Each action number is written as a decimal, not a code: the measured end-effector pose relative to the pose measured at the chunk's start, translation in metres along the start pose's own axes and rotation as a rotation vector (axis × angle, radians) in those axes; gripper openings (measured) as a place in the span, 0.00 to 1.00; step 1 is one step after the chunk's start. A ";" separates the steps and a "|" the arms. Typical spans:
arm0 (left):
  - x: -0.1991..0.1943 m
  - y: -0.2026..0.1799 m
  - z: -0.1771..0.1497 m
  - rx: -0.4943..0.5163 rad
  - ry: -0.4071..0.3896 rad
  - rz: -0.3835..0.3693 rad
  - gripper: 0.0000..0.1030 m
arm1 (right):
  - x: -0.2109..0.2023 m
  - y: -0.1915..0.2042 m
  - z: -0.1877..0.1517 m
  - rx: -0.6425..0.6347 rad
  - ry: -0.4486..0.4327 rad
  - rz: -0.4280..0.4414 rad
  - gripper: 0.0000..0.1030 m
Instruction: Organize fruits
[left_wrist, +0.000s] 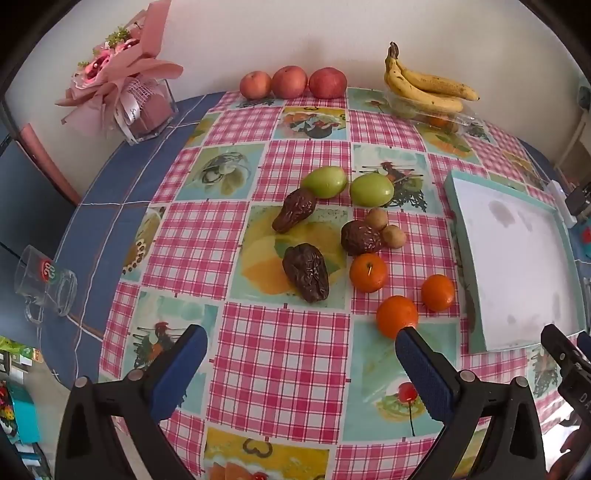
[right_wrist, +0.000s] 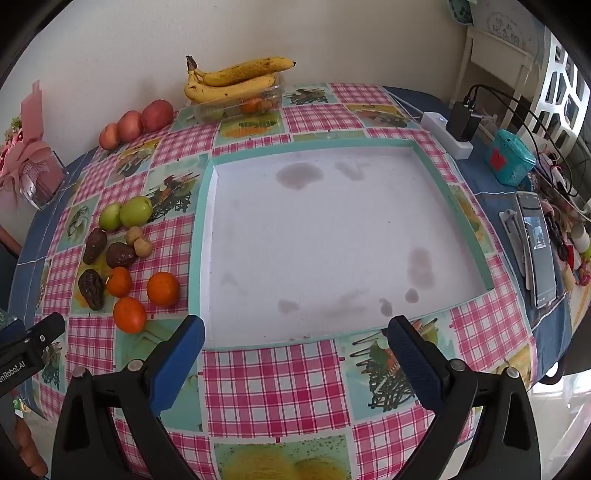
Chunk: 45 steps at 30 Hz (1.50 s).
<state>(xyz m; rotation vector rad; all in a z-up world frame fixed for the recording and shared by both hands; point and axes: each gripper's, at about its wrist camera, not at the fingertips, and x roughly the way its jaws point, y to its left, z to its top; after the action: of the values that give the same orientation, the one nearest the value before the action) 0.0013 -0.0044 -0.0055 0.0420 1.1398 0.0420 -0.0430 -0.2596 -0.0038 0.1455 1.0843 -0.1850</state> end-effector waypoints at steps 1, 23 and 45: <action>0.000 0.000 0.000 0.001 0.001 0.001 1.00 | 0.000 0.000 0.000 0.000 0.000 0.000 0.96; 0.016 -0.003 -0.001 0.027 0.028 0.015 1.00 | 0.007 0.002 0.002 -0.004 0.010 0.000 0.96; 0.019 -0.005 -0.002 0.029 0.033 0.018 1.00 | 0.007 0.002 0.002 -0.007 0.014 -0.001 0.96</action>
<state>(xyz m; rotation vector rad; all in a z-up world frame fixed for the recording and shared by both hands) 0.0077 -0.0086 -0.0240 0.0781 1.1732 0.0422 -0.0373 -0.2583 -0.0089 0.1401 1.0984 -0.1809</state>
